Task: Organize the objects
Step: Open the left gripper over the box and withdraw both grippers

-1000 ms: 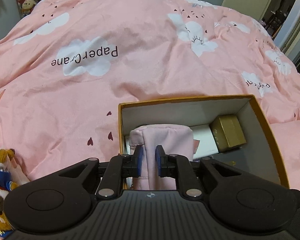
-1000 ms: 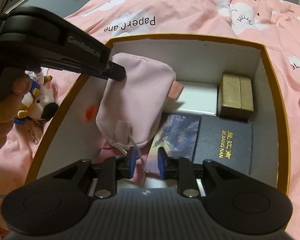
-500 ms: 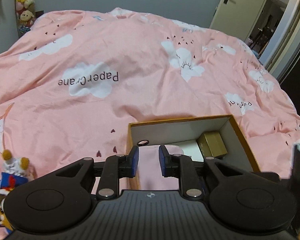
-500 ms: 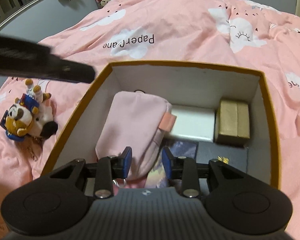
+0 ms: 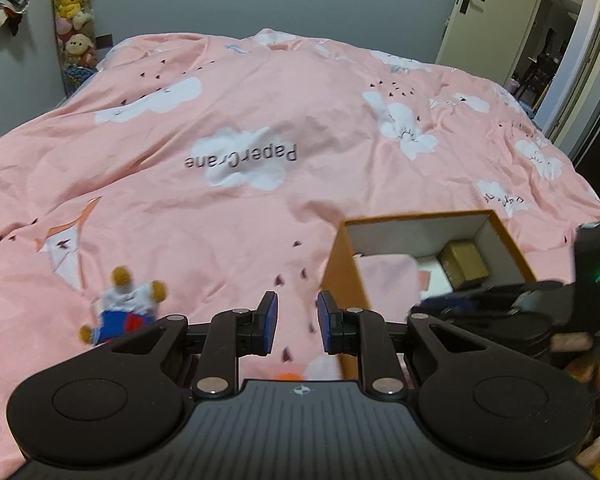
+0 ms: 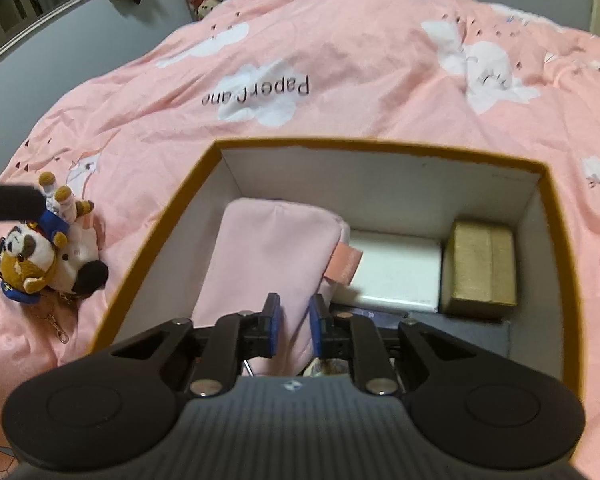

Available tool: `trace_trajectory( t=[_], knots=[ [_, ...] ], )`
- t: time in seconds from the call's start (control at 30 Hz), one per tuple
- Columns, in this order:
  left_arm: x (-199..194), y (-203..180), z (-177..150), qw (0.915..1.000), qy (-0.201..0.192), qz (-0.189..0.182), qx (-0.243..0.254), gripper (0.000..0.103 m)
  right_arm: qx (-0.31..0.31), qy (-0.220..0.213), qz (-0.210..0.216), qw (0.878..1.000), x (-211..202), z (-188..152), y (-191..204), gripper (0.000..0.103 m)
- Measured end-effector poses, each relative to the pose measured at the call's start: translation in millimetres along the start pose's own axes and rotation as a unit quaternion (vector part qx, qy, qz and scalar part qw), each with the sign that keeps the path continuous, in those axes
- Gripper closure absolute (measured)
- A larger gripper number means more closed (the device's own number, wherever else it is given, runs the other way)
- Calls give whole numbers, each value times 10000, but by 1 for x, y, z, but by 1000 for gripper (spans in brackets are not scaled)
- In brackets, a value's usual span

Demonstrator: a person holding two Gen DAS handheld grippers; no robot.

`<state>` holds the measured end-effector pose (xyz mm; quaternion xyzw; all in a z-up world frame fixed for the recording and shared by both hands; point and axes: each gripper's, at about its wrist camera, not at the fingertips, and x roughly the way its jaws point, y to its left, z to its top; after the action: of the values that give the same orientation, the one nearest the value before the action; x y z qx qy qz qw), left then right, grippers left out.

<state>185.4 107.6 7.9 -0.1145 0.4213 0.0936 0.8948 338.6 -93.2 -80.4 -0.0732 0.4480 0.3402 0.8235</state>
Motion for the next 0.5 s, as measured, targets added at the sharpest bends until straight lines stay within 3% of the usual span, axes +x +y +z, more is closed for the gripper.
trace_trajectory(
  t=[0.33, 0.43, 0.5],
  knots=[
    [-38, 54, -10, 9993, 18, 291, 219, 79, -538, -622, 536, 9952, -62, 11, 57, 72],
    [-45, 65, -16, 9985, 32, 390, 389, 74, -641, -653, 812, 9925, -69, 15, 78, 70],
    [-46, 71, -21, 9982, 50, 371, 479, 65, -755, -612, 872, 9914, -67, 15, 94, 68]
  ],
)
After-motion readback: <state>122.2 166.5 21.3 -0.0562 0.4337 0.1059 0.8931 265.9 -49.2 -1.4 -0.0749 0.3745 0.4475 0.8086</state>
